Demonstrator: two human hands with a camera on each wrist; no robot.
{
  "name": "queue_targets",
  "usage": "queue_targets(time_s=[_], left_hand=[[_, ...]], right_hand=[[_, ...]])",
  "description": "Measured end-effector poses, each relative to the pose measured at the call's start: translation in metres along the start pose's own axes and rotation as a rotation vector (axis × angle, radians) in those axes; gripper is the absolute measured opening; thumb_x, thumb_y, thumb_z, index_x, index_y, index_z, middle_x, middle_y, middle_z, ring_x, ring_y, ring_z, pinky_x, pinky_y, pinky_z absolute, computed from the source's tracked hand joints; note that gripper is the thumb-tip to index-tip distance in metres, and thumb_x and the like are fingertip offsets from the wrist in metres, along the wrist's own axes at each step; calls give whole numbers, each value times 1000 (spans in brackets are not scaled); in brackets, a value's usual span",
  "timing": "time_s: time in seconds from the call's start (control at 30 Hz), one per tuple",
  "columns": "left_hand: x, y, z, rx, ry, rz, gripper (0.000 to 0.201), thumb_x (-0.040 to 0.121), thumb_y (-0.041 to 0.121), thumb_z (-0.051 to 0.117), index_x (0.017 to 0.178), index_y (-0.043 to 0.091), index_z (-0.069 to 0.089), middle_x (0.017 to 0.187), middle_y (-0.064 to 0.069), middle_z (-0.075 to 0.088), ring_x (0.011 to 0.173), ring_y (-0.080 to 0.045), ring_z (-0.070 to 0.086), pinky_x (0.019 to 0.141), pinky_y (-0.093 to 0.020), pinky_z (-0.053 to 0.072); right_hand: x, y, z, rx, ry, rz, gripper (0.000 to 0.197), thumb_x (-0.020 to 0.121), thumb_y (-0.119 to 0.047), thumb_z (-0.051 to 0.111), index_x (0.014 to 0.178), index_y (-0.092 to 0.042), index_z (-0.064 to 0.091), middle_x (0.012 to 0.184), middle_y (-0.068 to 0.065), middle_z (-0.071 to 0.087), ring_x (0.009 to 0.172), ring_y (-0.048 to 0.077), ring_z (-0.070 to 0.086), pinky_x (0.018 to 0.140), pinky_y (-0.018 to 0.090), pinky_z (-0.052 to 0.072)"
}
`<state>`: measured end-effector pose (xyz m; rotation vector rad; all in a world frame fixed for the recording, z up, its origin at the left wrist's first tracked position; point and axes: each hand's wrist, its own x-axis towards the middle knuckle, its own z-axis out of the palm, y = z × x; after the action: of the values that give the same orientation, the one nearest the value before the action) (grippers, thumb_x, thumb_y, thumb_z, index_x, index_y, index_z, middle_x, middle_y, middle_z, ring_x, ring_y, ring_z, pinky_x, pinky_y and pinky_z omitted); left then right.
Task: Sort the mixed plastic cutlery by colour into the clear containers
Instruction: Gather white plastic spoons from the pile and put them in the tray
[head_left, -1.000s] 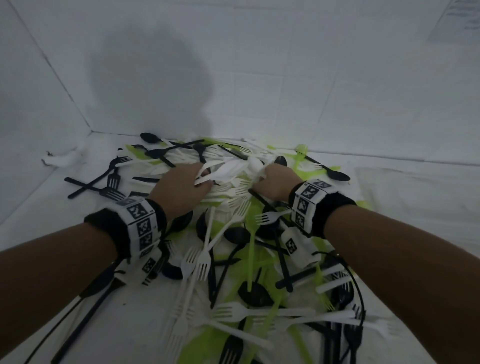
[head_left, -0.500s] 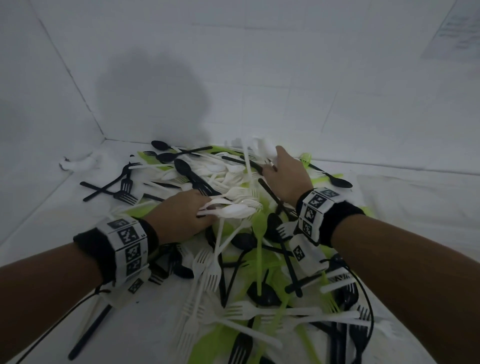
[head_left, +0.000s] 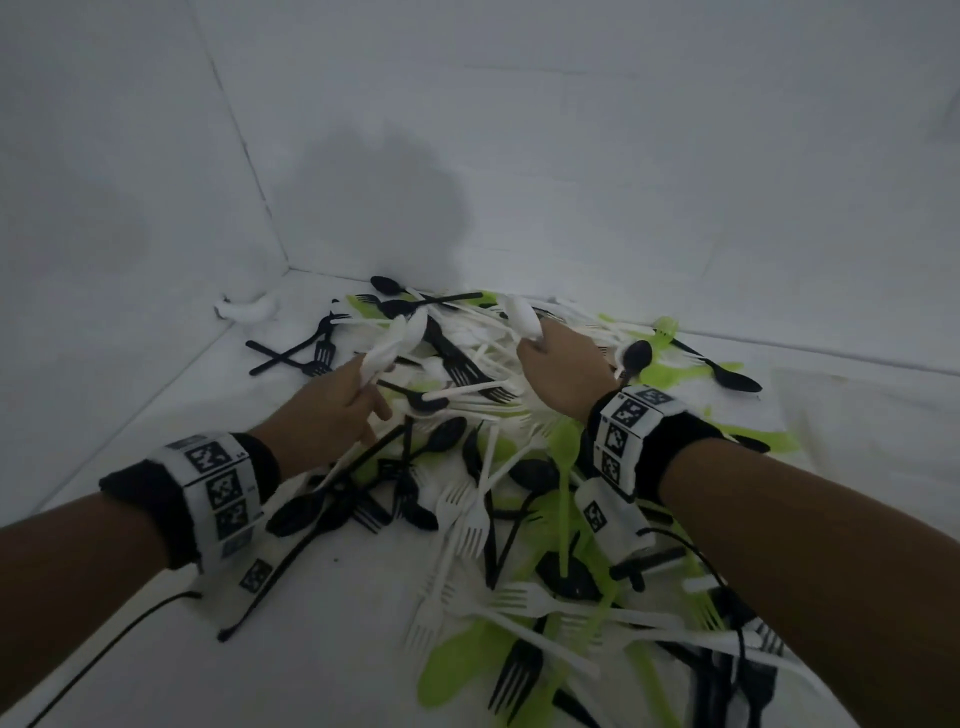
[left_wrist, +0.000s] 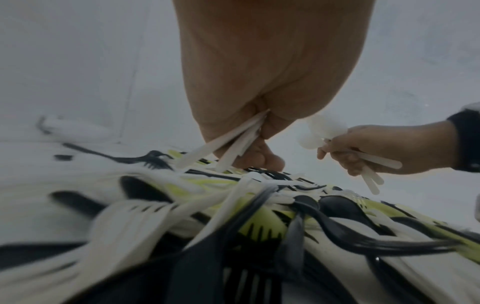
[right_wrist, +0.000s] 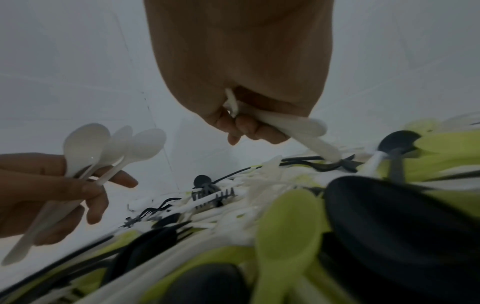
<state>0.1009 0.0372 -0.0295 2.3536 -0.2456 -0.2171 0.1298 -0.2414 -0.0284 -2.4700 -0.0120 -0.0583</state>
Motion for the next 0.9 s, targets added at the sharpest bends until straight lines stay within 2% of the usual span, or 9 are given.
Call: queue_targets(time_s=[0.07,0.17,0.23,0.3,0.47,0.57,0.63,0.77,0.9], left_hand=[[-12,-4,-7,-80,50,-68,24,107,19,42,126,33,47,101,2,69,73,-17,71,69,-35,57],[-23,-14,-18,-161,143,-133,16,104,20,48,114,30,54,97,1,67,71,-19,66,70,-39,58],[-29,-19,-25,-105,172,-130,13,104,23,49,113,27,58,93,1,65,70,-12,60,67,-31,51],[-31,-21,-32,-39,172,-86,22,102,26,52,124,24,59,100,3,67,81,-11,62,76,-30,52],[-13,-34,-50,265,56,67,18,103,37,54,108,21,60,86,2,67,68,-15,62,58,-26,48],[10,-55,-53,393,-13,149,19,106,29,48,107,12,57,88,6,57,81,-20,57,66,-27,36],[27,-66,-54,439,-61,188,22,106,25,48,117,10,59,97,5,50,95,-23,54,75,-27,32],[52,-77,-56,496,-112,295,28,102,38,54,85,16,50,80,7,47,79,-20,49,68,-33,29],[65,-78,-51,566,-154,296,26,100,37,59,83,21,47,85,7,49,83,-14,48,71,-32,35]], right_hand=[[1,-9,8,55,-39,-18,24,101,-33,40,101,-11,50,90,8,63,77,28,67,72,42,55],[2,-24,22,93,-135,-22,21,103,-31,42,107,-11,47,94,11,64,80,32,70,75,49,58],[5,-32,30,31,-145,-45,22,104,-30,42,107,-9,48,98,11,63,89,33,64,76,43,53],[8,-39,38,12,-155,-28,24,103,-30,42,109,-9,50,102,10,61,94,30,59,76,37,45],[19,-49,54,-18,-192,10,25,90,-36,44,95,-13,51,93,5,60,90,28,58,71,33,40],[23,-57,58,-122,-197,12,22,95,-32,54,91,-10,54,84,3,56,80,24,55,59,29,36],[23,-65,61,-158,-231,1,28,92,-36,64,87,-8,58,79,4,58,71,21,57,55,26,38],[19,-72,69,-235,-357,29,34,82,-40,77,75,-11,62,75,3,61,71,23,59,56,27,43],[13,-70,70,-365,-314,80,46,74,-49,86,90,-13,62,86,2,62,84,22,60,71,31,48]])
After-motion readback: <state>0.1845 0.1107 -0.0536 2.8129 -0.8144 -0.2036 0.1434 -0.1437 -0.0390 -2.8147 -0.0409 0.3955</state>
